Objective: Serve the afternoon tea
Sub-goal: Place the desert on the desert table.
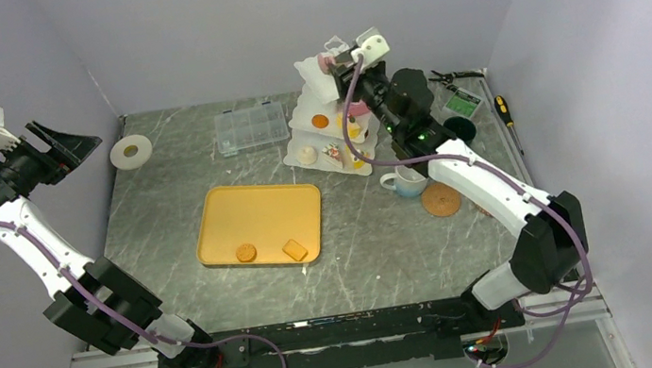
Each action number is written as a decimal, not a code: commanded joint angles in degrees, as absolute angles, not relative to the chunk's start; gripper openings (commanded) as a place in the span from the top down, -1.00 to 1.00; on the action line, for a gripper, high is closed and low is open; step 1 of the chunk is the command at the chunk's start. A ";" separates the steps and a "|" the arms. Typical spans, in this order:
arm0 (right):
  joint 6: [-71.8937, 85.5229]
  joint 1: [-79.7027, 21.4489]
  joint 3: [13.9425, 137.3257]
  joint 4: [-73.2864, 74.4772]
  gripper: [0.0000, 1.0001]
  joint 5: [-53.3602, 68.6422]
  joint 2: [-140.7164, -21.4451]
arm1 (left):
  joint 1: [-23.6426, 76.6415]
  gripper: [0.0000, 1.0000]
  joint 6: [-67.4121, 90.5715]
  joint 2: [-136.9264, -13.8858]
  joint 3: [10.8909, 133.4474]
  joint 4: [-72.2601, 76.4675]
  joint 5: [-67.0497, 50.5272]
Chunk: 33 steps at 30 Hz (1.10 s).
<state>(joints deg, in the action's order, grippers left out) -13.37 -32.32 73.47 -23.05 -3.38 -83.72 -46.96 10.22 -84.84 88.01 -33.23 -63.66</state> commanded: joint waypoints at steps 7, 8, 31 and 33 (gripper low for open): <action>-12.01 -27.49 70.34 -25.83 -0.03 -2.26 -78.84 | -47.34 -0.87 10.28 -82.92 89.48 -31.42 -65.77; -12.05 -27.17 70.34 -25.84 -0.03 -2.21 -79.07 | -47.30 -0.87 10.32 -82.94 89.47 -31.38 -65.79; -9.24 -23.06 69.58 -30.01 -0.30 1.30 -84.93 | -47.42 -0.87 11.40 -83.24 89.82 -31.11 -65.73; -9.26 -23.07 69.49 -29.93 -0.30 1.32 -84.55 | -47.43 -0.87 11.43 -83.11 89.57 -30.80 -65.99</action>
